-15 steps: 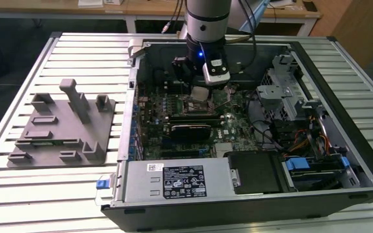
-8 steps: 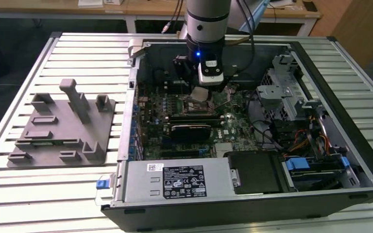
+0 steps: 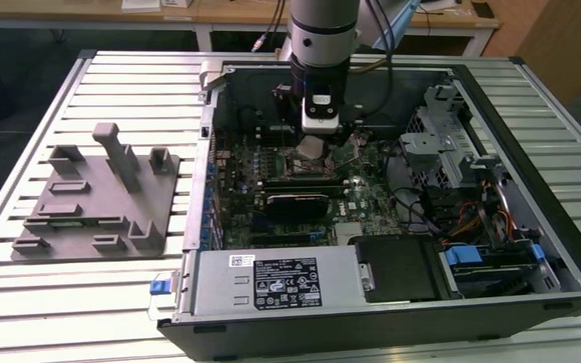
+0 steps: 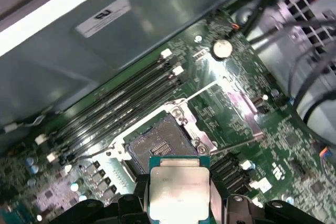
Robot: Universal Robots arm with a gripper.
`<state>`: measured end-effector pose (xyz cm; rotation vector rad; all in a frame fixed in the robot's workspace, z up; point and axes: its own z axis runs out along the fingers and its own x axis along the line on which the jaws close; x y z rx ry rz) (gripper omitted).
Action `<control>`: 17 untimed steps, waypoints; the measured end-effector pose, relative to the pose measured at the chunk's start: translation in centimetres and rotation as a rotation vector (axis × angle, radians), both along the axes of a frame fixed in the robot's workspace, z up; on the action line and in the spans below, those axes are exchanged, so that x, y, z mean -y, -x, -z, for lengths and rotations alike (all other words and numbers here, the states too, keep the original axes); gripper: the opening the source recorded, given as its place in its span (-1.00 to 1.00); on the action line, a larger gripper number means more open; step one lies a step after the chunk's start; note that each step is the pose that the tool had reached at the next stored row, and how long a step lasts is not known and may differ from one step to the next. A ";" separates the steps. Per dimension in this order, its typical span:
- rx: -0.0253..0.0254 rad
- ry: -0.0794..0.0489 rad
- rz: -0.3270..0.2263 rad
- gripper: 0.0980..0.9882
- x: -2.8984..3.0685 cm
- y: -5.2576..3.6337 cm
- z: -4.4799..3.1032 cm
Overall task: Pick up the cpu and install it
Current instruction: 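Place the cpu into insertion slot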
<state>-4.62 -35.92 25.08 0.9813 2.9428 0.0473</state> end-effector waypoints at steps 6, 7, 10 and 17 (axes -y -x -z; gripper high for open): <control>0.0000 0.000 0.108 0.00 0.00 0.00 0.07; 0.0000 0.000 0.126 0.00 0.00 0.00 0.08; 0.0000 0.000 0.181 0.00 0.00 0.00 0.13; -0.0001 0.000 0.309 0.00 0.00 0.00 0.22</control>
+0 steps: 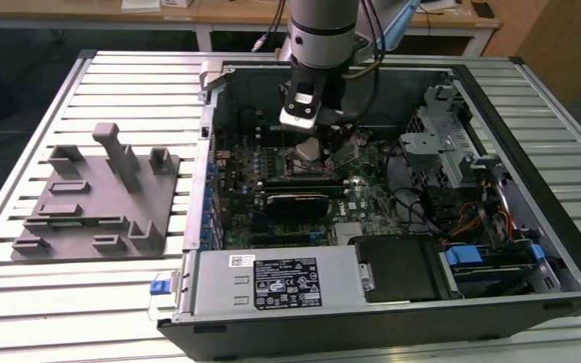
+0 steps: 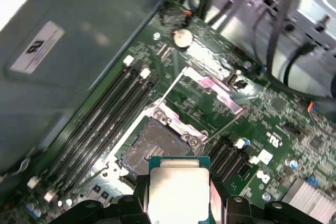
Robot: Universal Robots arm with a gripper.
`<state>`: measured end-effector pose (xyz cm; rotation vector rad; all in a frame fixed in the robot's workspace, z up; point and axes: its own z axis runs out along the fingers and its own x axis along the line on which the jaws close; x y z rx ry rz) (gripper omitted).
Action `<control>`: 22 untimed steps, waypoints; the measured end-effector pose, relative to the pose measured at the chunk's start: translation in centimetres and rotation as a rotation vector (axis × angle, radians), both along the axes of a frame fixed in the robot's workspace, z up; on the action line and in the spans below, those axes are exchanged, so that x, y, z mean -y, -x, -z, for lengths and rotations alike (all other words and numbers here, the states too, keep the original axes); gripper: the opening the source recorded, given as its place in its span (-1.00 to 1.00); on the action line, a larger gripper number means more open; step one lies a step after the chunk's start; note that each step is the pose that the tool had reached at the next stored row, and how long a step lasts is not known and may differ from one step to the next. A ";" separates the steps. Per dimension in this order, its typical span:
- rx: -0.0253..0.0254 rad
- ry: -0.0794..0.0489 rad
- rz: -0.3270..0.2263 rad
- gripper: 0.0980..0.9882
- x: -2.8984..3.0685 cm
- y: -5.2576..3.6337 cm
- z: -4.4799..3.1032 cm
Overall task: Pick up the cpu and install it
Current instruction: 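Place the cpu into insertion slot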
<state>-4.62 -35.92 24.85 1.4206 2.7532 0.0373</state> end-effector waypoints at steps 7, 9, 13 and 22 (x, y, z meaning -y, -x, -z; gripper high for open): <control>0.0000 0.000 0.127 0.00 0.00 0.00 0.10; 0.0000 0.000 0.163 0.00 0.00 0.00 0.12; 0.0000 0.000 0.237 0.00 0.00 0.00 0.23; -0.0001 0.000 0.400 0.00 0.00 0.00 0.54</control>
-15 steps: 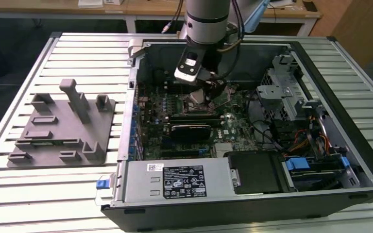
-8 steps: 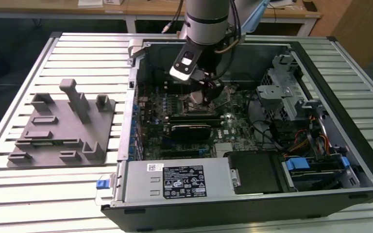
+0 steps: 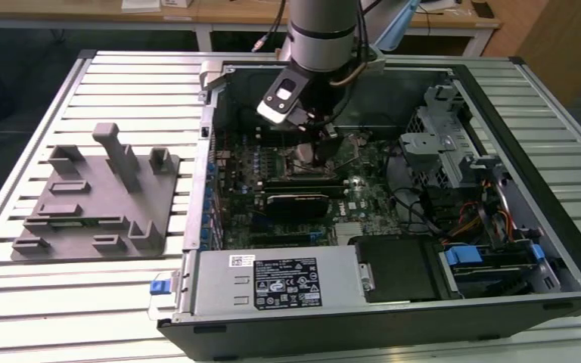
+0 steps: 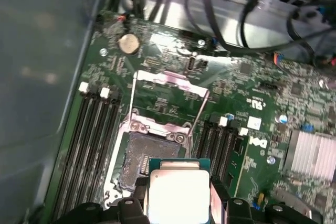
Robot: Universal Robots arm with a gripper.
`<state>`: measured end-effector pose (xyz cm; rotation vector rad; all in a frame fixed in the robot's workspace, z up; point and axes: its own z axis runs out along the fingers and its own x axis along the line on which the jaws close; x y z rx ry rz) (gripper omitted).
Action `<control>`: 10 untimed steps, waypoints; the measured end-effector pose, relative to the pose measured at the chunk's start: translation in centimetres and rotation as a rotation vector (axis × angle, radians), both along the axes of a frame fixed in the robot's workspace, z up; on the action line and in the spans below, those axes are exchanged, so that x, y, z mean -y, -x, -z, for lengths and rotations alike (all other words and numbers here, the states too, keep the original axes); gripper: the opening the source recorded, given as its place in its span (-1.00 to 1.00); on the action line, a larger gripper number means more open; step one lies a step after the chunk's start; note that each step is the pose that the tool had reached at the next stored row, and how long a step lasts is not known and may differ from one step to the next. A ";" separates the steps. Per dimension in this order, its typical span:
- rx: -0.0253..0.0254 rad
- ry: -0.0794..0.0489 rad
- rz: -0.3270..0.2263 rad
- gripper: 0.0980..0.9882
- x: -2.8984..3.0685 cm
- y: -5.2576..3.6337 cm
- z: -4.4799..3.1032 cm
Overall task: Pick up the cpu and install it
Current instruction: 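Place the cpu into insertion slot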
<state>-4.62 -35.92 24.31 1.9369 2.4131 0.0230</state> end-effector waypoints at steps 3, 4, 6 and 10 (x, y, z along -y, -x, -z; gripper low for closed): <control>0.0000 0.000 0.054 0.00 0.00 0.00 0.11; 0.0000 0.000 0.072 0.00 0.00 0.00 0.15; 0.0000 0.000 0.110 0.00 0.00 0.00 0.24; 0.0001 0.000 0.180 0.00 0.00 0.00 0.40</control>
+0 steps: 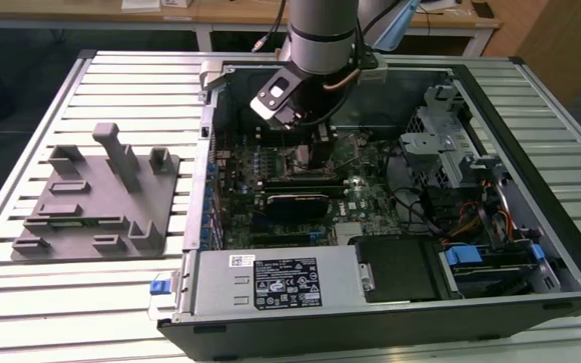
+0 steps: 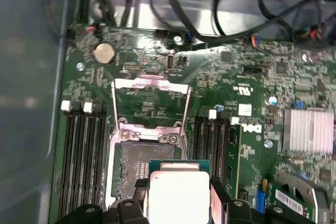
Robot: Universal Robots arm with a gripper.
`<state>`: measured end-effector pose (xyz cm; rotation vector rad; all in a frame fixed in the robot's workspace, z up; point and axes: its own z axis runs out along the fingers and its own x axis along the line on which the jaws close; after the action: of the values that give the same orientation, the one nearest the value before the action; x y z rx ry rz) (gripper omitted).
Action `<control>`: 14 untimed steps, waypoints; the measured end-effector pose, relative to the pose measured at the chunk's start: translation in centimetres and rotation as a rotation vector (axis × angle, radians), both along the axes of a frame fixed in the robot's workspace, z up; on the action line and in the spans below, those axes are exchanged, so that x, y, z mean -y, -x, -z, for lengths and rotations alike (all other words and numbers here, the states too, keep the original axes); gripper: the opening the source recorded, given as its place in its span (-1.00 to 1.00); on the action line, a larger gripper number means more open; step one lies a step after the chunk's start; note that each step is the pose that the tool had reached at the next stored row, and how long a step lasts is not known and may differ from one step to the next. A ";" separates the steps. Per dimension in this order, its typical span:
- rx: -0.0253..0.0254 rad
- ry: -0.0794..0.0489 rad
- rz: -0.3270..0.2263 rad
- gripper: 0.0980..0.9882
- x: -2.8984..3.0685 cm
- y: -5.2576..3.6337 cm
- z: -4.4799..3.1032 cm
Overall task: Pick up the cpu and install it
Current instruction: 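Place the cpu into insertion slot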
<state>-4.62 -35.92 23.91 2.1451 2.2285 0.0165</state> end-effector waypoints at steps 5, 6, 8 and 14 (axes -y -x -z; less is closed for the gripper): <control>-0.0001 0.000 0.030 0.00 -0.43 0.00 0.18; 0.0000 0.000 0.030 0.00 -0.56 0.00 0.22; -0.0001 0.000 0.030 0.00 -0.81 -0.02 0.30; -0.0001 0.000 0.029 0.00 -1.51 -0.34 0.64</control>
<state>-4.29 -34.41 23.27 2.1777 2.1965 0.0153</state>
